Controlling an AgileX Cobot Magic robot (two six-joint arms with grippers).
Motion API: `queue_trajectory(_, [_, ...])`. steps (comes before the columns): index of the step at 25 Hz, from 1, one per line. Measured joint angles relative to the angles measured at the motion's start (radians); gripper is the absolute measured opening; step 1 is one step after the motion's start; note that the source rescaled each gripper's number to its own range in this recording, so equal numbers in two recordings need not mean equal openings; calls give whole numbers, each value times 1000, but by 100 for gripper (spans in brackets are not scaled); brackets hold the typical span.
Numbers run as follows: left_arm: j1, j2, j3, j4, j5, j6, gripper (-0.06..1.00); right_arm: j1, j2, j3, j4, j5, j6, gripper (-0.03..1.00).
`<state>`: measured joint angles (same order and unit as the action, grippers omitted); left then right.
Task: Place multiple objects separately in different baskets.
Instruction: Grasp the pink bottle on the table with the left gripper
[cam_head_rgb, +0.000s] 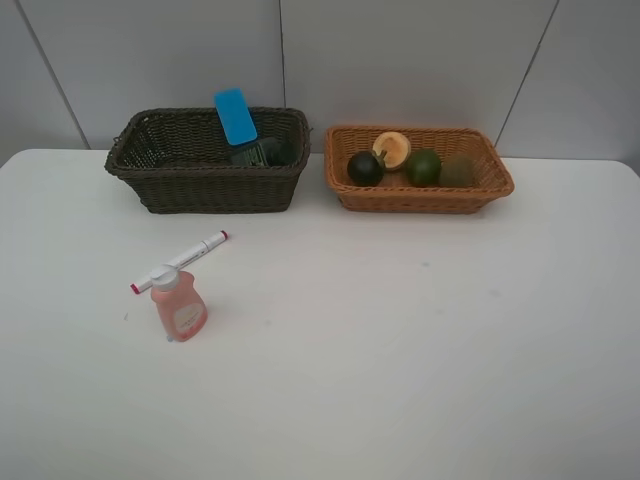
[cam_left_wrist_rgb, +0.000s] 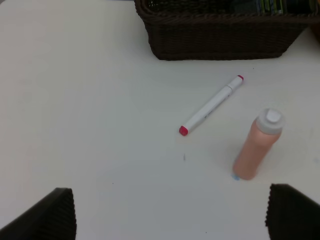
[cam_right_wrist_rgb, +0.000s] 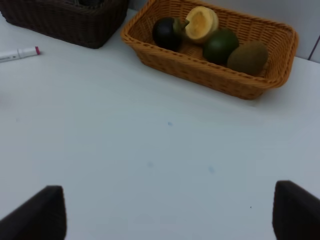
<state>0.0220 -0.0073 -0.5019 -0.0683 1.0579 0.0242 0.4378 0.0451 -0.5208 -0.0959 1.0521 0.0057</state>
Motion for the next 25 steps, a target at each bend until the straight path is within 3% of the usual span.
queue_trajectory(15, [0, 0, 0, 0, 0, 0, 99, -9, -24, 0, 4, 0, 4, 100])
queue_trajectory(25, [0, 0, 0, 0, 0, 0, 99, -276, -48, 1, 4, 1, 4, 100])
